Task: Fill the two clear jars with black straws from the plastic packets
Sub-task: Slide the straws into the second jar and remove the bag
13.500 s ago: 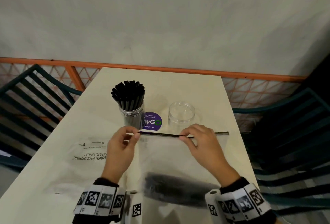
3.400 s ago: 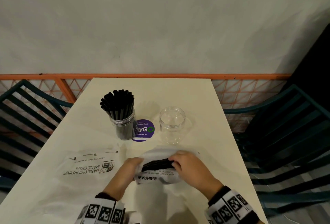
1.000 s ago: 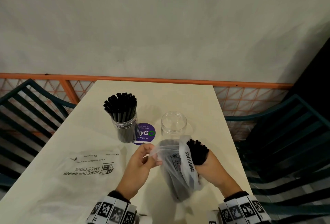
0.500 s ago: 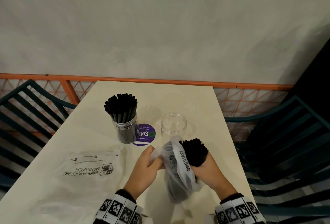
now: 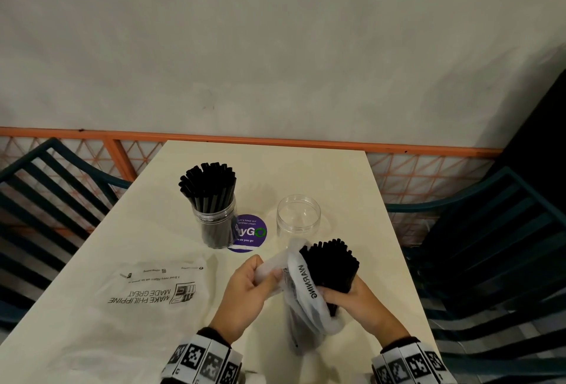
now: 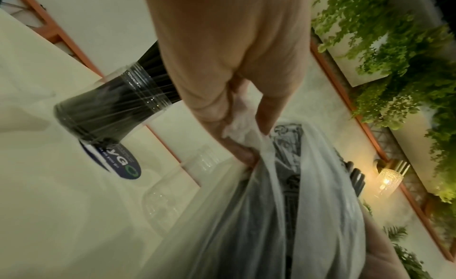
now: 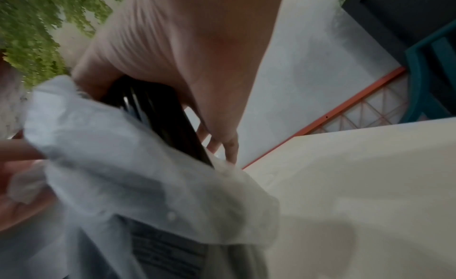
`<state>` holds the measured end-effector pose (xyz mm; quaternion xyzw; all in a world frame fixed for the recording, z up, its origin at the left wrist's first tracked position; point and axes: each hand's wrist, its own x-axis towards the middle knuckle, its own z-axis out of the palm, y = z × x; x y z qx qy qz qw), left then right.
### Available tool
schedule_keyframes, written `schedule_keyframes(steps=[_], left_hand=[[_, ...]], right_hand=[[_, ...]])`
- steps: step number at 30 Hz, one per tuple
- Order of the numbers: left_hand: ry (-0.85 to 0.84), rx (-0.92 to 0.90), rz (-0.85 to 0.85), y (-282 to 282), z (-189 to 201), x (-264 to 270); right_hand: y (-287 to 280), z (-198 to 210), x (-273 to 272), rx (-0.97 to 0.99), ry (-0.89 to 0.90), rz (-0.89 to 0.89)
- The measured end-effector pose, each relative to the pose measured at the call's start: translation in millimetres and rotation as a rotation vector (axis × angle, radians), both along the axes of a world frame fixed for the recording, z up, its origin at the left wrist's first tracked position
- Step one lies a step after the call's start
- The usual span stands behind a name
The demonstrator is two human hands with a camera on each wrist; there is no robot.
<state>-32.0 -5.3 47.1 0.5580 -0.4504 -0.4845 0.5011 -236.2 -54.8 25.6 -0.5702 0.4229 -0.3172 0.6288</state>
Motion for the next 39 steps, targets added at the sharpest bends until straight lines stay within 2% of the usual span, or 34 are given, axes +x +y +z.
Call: schedule_keyframes(steps=[4,8,11,15,17,21,25,27,33,36,39], left_hand=[[0.116,0.042,0.064,0,-8,6],[0.297,0.088,-0.089,1,-10,7],[0.328,0.109,-0.182,3,-8,3],[0.421,0.099,-0.213,2,-6,7],[0.379,0.061,-0.223,2,-2,11],[0.172,0.002,-0.126,-5,0,17],[0.008,-0.1,-0.162,-8,1,18],[-0.057,-0.102,-0.118,-8,-2,15],[-0.024,-0.043,0.123,-8,-20,21],[0.031,-0.007,0.157,-9,-22,24],[0.089,0.023,0.132,-8,-22,29]], right_hand=[[10,-2,-6,0.068,0.13,0.17],[18,1,2,0.029,0.262,0.277],[20,2,14,0.004,0.254,0.274],[22,-4,22,-0.077,0.255,0.2],[18,-5,20,-0.111,0.249,0.154],[5,-5,9,-0.169,0.273,0.129],[-4,-11,4,-0.114,0.356,0.168],[-3,-6,6,-0.079,0.383,0.219],[1,-8,-1,-0.063,0.372,0.441],[-1,-8,-5,-0.121,0.458,0.489],[-2,-7,-8,-0.163,0.471,0.452]])
